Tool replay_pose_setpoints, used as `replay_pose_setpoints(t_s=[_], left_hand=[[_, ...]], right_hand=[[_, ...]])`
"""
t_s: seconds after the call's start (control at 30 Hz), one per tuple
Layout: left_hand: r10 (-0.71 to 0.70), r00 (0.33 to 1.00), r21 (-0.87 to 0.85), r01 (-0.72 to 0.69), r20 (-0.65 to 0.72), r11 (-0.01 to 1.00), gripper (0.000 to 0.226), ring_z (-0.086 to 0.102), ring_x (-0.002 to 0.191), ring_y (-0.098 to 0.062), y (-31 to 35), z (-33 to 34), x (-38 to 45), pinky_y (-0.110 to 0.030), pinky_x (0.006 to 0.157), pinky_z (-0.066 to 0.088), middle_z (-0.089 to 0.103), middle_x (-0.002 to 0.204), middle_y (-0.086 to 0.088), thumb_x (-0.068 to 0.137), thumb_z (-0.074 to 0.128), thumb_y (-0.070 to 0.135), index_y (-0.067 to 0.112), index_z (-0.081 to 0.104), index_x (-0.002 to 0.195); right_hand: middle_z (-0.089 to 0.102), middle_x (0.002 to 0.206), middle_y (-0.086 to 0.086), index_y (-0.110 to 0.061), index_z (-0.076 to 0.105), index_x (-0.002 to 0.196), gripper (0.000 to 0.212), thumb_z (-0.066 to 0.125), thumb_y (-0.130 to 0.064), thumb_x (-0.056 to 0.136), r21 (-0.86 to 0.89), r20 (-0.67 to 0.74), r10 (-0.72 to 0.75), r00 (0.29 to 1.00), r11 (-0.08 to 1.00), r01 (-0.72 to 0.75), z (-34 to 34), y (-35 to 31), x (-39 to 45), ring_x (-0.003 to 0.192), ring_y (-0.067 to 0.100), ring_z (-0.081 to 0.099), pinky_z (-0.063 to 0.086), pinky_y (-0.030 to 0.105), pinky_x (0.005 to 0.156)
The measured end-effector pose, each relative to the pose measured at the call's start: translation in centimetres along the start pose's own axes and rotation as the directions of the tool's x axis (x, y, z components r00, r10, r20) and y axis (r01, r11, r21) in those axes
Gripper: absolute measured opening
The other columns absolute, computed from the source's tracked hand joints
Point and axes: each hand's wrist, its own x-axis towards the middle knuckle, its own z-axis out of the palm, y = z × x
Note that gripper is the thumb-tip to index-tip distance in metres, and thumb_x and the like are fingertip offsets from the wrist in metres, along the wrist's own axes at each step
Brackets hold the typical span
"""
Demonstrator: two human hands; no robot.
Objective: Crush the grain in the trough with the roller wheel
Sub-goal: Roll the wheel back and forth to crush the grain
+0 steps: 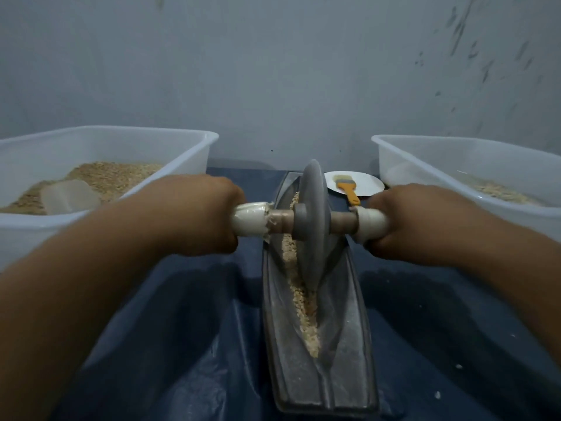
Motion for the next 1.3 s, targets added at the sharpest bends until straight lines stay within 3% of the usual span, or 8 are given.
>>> replay_pose_setpoints(t_s=[0.2, 0.37, 0.47, 0.63, 0.77, 0.9, 1.03, 1.3], left_hand=[[0.09, 0.964, -0.073, -0.074, 0.251, 0.995, 0.053, 0.059, 0.055, 0.007, -0.6, -2.0, -1.9, -0.024, 0.051, 0.048, 0.061, 0.064, 0.03, 0.034, 0.059, 0.063, 0.058, 0.055, 0.087], [-0.036, 0.999, -0.101, 0.032, -0.038, 0.994, 0.014, 0.062, 0.064, -0.009, 0.4, 0.4, 0.5, -0.024, 0.057, 0.043, 0.061, 0.065, 0.007, 0.067, 0.069, 0.032, 0.028, 0.056, 0.071], [-0.034, 0.994, -0.064, 0.027, -0.1, 0.998, 0.012, 0.061, 0.078, -0.021, 0.5, 0.9, 1.0, -0.031, 0.07, 0.05, 0.062, 0.077, 0.006, 0.071, 0.066, 0.028, 0.029, 0.054, 0.074], [0.052, 0.979, -0.034, -0.046, 0.196, 0.998, 0.031, 0.06, 0.054, 0.001, -0.3, -1.3, -1.3, -0.022, 0.049, 0.044, 0.063, 0.062, 0.018, 0.05, 0.067, 0.044, 0.047, 0.058, 0.08], [0.096, 0.972, 0.007, -0.099, 0.216, 0.995, 0.055, 0.057, 0.055, 0.009, -0.2, -2.1, -2.4, -0.02, 0.049, 0.046, 0.059, 0.062, 0.033, 0.032, 0.052, 0.061, 0.059, 0.052, 0.087], [-0.025, 1.0, -0.037, 0.025, 0.002, 0.999, 0.022, 0.062, 0.065, -0.009, 0.8, -0.3, -0.1, -0.026, 0.061, 0.048, 0.065, 0.069, 0.008, 0.06, 0.069, 0.038, 0.035, 0.062, 0.081], [-0.043, 0.991, 0.016, 0.045, -0.123, 0.999, 0.017, 0.061, 0.08, -0.021, 1.0, 0.7, 1.1, -0.029, 0.069, 0.047, 0.064, 0.085, 0.005, 0.073, 0.066, 0.033, 0.03, 0.059, 0.087], [0.122, 0.936, -0.092, -0.097, 0.332, 0.991, 0.046, 0.061, 0.054, 0.005, -0.4, -2.6, -2.2, -0.019, 0.047, 0.045, 0.064, 0.065, 0.025, 0.045, 0.066, 0.057, 0.055, 0.054, 0.089]], right_hand=[[0.069, 0.063, -0.009, -0.046, 0.061, 0.087, 0.045, 0.072, -0.064, 0.047, 0.317, 0.465, -0.111, 0.878, 0.947, -0.048, -3.6, -0.4, -2.9, 0.05, 0.008, 0.065, 0.047, 0.017, 0.046], [0.055, 0.066, -0.007, -0.029, 0.048, 0.071, 0.025, 0.065, -0.046, 0.076, -0.046, -0.093, 0.079, 0.993, 0.995, -0.083, 0.5, -0.9, -0.1, 0.066, 0.019, 0.056, 0.041, 0.03, 0.055], [0.05, 0.068, -0.008, -0.029, 0.04, 0.069, 0.027, 0.061, -0.039, 0.081, -0.089, -0.172, 0.065, 0.983, 0.993, -0.081, 1.0, -0.9, 0.7, 0.066, 0.021, 0.051, 0.037, 0.029, 0.056], [0.066, 0.064, -0.011, -0.045, 0.059, 0.081, 0.03, 0.069, -0.054, 0.054, 0.157, 0.269, -0.06, 0.961, 0.987, 0.017, -2.4, -0.1, -1.9, 0.054, 0.005, 0.061, 0.047, 0.023, 0.049], [0.068, 0.059, -0.008, -0.046, 0.061, 0.09, 0.051, 0.069, -0.065, 0.043, 0.32, 0.479, -0.115, 0.87, 0.946, -0.051, -4.0, -0.3, -3.3, 0.045, 0.008, 0.063, 0.045, 0.015, 0.043], [0.065, 0.066, -0.007, -0.031, 0.059, 0.077, 0.027, 0.071, -0.052, 0.064, 0.114, 0.093, 0.042, 0.995, 0.992, -0.053, -0.5, -0.3, -0.7, 0.061, 0.01, 0.062, 0.05, 0.029, 0.057], [0.054, 0.071, -0.008, -0.028, 0.042, 0.069, 0.025, 0.062, -0.038, 0.08, -0.038, -0.121, 0.085, 0.989, 0.995, -0.09, 1.2, -0.8, 1.0, 0.067, 0.018, 0.054, 0.038, 0.028, 0.055], [0.068, 0.062, -0.013, -0.051, 0.06, 0.088, 0.045, 0.072, -0.062, 0.046, 0.33, 0.477, -0.108, 0.872, 0.942, -0.064, -3.8, -0.4, -3.4, 0.048, 0.007, 0.065, 0.045, 0.016, 0.043]])
